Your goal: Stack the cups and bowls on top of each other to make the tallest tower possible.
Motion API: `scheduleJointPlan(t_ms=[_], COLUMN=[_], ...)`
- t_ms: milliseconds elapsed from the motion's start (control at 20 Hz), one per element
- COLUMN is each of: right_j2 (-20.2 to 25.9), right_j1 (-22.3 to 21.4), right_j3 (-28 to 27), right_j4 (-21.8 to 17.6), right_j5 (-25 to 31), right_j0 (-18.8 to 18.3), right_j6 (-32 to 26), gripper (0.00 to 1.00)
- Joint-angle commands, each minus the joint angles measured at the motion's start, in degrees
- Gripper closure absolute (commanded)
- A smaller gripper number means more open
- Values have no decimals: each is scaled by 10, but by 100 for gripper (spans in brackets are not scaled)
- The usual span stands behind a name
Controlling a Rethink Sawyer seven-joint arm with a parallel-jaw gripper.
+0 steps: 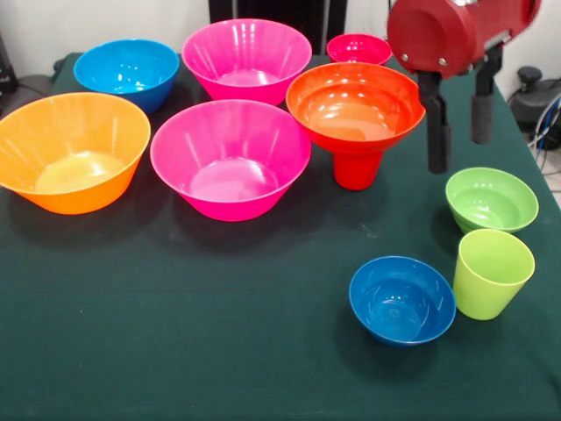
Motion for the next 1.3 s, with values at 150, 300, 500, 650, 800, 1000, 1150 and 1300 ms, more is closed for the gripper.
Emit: scheduleJointPlan(t_ms=[150, 300, 500, 650, 800, 1000, 1150, 1300], right_j2=[-22, -20, -18, -14, -7, -6, -7, -3], right_j1=[24, 23, 23, 24, 29, 30, 29, 34], right_j3=[75, 79, 79, 82, 79, 62, 50, 51], right_j4=[-19, -20, -18, -18, -17, -16, -15, -16], right_j5=[-68, -74, -76, -81, -78, -45, -23, -31], right_j0=[0, -3, -5, -8, -12, -10, -6, -8], right_j6=[125, 124, 120, 112, 100, 87, 82, 78], gripper=[0, 0, 0, 0, 0, 0, 0, 0])
